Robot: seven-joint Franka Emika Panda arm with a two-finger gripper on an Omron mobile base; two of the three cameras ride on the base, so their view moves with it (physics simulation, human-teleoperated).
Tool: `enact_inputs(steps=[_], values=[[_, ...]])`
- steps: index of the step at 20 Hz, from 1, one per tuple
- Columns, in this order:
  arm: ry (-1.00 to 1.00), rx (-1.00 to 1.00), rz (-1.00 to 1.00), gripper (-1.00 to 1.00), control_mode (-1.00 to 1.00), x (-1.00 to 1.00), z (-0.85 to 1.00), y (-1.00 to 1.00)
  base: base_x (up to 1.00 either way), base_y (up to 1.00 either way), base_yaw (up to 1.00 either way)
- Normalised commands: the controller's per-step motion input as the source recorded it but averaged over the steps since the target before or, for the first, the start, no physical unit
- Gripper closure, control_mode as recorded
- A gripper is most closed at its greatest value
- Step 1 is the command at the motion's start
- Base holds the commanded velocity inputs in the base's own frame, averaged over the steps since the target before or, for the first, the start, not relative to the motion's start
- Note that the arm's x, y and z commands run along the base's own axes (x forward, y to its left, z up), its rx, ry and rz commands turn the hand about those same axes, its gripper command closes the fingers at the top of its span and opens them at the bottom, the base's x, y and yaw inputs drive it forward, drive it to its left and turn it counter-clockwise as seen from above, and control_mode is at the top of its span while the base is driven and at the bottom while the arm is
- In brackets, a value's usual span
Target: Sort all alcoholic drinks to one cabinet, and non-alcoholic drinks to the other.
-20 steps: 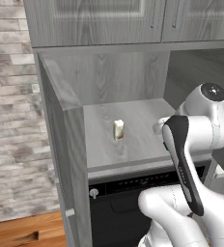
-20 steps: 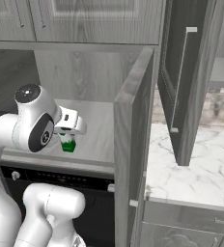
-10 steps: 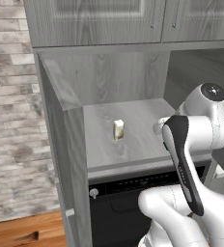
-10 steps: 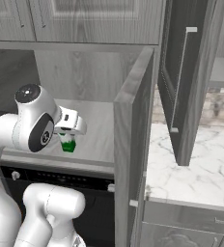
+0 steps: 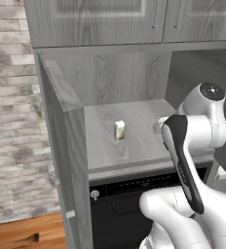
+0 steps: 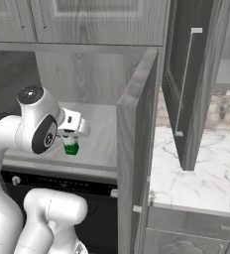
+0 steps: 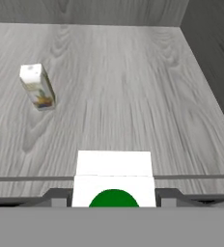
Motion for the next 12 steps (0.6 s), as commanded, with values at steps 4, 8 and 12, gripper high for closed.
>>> enact_inputs(steps=[4,8,12], values=[[0.02,0.00,0.00,1.00,-1.00,0.31,0.00,0.00,0.00,0.00,0.00],[0.00,0.00,-0.01,1.00,-1.00,0.28,0.00,-0.02,0.00,0.00,0.00],[0.00,0.00,-0.01,1.00,-1.00,0.27,0.00,-0.03,0.00,0.00,0.00]])
